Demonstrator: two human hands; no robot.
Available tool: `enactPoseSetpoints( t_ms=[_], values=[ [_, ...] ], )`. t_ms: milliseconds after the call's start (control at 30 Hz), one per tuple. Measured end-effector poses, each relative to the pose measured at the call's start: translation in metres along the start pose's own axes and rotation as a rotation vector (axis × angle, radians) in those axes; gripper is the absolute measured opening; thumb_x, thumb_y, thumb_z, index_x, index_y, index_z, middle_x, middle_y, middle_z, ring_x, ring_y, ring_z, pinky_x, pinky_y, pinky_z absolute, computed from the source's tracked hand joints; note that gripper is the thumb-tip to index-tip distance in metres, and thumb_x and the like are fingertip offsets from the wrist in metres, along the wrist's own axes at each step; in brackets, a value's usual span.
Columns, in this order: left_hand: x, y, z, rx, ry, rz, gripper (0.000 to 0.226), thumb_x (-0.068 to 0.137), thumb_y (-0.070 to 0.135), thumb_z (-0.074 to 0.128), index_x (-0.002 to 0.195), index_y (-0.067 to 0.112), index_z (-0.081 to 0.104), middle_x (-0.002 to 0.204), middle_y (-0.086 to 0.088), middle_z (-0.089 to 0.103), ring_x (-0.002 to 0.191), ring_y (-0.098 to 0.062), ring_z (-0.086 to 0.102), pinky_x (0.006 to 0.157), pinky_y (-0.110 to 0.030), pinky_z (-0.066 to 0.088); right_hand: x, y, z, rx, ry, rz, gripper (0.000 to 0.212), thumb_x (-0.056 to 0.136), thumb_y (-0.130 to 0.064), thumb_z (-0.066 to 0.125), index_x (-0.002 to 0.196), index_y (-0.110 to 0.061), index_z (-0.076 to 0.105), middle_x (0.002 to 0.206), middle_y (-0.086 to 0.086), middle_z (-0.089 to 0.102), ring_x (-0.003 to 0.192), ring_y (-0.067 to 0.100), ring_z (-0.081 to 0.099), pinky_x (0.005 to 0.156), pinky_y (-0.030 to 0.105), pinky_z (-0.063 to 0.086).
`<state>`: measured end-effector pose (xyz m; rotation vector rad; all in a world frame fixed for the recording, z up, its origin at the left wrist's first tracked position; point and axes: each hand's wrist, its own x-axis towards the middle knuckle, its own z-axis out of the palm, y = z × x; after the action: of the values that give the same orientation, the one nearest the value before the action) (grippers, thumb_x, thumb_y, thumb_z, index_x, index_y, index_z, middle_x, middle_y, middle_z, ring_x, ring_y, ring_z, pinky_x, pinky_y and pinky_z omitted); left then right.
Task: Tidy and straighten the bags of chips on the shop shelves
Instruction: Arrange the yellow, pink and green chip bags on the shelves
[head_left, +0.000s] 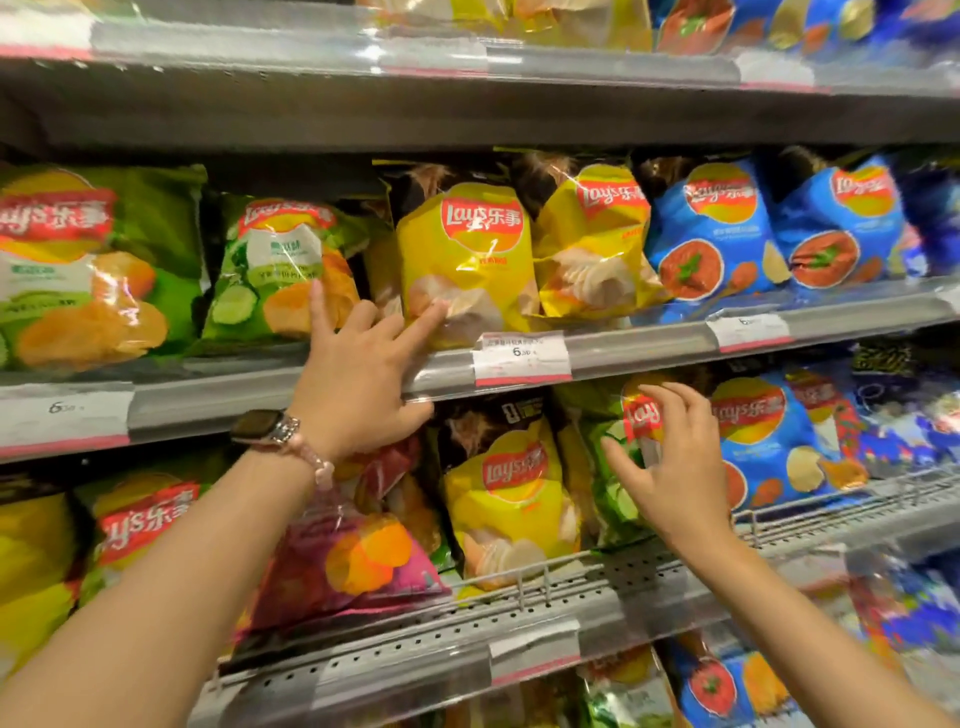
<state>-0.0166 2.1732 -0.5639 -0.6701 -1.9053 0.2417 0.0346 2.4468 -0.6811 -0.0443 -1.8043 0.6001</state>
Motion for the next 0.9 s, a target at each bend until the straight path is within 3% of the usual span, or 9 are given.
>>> enactPoseSetpoints(
  t_ms=[133,233,333,433,567,633,767,833,900],
  values=[
    [0.0,0.0,0.0,0.001,-0.014,-0.001,0.09,0.074,0.054,0.061,0.152,0.029,0.022,0.114,0.001,0.06,0.109,-0.03,0.046,0.109,-0.065,-0.006,-0.007,0.012,0.009,-0.204,-0.07,0.111,0.083,0.069,-0.048,0.078,0.139,-0.019,0.042,0.146,0.015,0.034,0.133,0.035,0.033,0.104,0.054,0.033],
    [0.002,0.0,-0.002,0.014,-0.036,-0.011,0.091,0.075,0.056,0.058,0.152,0.03,0.018,0.114,0.002,0.058,0.111,-0.029,0.045,0.11,-0.064,-0.006,-0.002,0.02,0.009,-0.215,-0.197,0.254,0.099,0.065,-0.064,0.072,0.146,-0.024,0.03,0.152,0.016,0.022,0.135,0.039,0.029,0.1,0.054,0.038],
    [0.001,0.001,-0.001,0.027,-0.05,-0.021,0.091,0.075,0.056,0.056,0.152,0.03,0.017,0.114,0.002,0.058,0.111,-0.028,0.045,0.11,-0.065,-0.005,0.003,0.029,0.008,-0.185,-0.347,0.282,0.112,0.058,-0.078,0.062,0.149,-0.027,0.02,0.154,0.014,0.017,0.136,0.04,0.028,0.097,0.052,0.041],
    [0.001,0.003,-0.003,0.04,-0.073,-0.034,0.091,0.077,0.056,0.057,0.153,0.031,0.013,0.119,0.001,0.056,0.114,-0.027,0.043,0.111,-0.064,-0.006,0.006,0.037,0.007,-0.139,-0.431,0.27,0.118,0.058,-0.072,0.07,0.151,-0.031,0.01,0.156,0.011,0.01,0.139,0.038,0.024,0.102,0.051,0.037],
    [-0.007,0.008,-0.013,0.02,-0.114,-0.036,0.097,0.078,0.056,0.06,0.153,0.031,0.003,0.147,-0.009,0.035,0.138,-0.028,0.026,0.111,-0.064,-0.009,0.008,0.045,0.005,-0.119,-0.487,0.277,0.119,0.062,-0.051,0.082,0.151,-0.036,0.004,0.158,0.018,-0.001,0.144,0.038,0.015,0.107,0.047,0.033],
    [-0.025,0.016,-0.021,0.015,-0.05,-0.006,0.098,0.075,0.052,0.066,0.153,0.028,0.012,0.155,-0.015,0.024,0.144,-0.031,0.017,0.112,-0.063,-0.006,0.008,0.048,0.005,-0.086,-0.504,0.296,0.12,0.062,-0.049,0.083,0.151,-0.037,0.004,0.157,0.022,0.003,0.144,0.037,0.016,0.106,0.046,0.034],
    [-0.092,0.045,-0.011,-0.104,0.187,0.068,0.066,0.074,0.033,0.068,0.132,0.012,0.046,0.132,-0.022,0.051,0.126,-0.037,0.042,0.11,-0.057,0.022,0.005,0.054,0.005,-0.052,-0.455,0.273,0.121,0.059,-0.052,0.083,0.151,-0.037,0.007,0.146,0.018,0.028,0.123,0.037,0.046,0.092,0.042,0.045],
    [-0.122,0.058,0.0,-0.122,0.173,0.037,0.054,0.076,0.039,0.061,0.12,0.009,0.056,0.119,-0.021,0.057,0.112,-0.039,0.052,0.098,-0.055,0.039,0.002,0.054,0.005,-0.041,-0.428,0.253,0.121,0.058,-0.053,0.083,0.15,-0.037,0.007,0.141,0.017,0.034,0.116,0.036,0.05,0.085,0.04,0.046],
    [-0.139,0.065,0.008,-0.153,0.062,-0.143,0.062,0.07,0.049,0.07,0.118,0.009,0.064,0.12,-0.022,0.056,0.112,-0.039,0.05,0.089,-0.056,0.043,0.0,0.052,0.004,-0.045,-0.404,0.233,0.12,0.059,-0.052,0.083,0.15,-0.035,0.008,0.137,0.018,0.039,0.112,0.036,0.052,0.076,0.036,0.044]
  ],
)
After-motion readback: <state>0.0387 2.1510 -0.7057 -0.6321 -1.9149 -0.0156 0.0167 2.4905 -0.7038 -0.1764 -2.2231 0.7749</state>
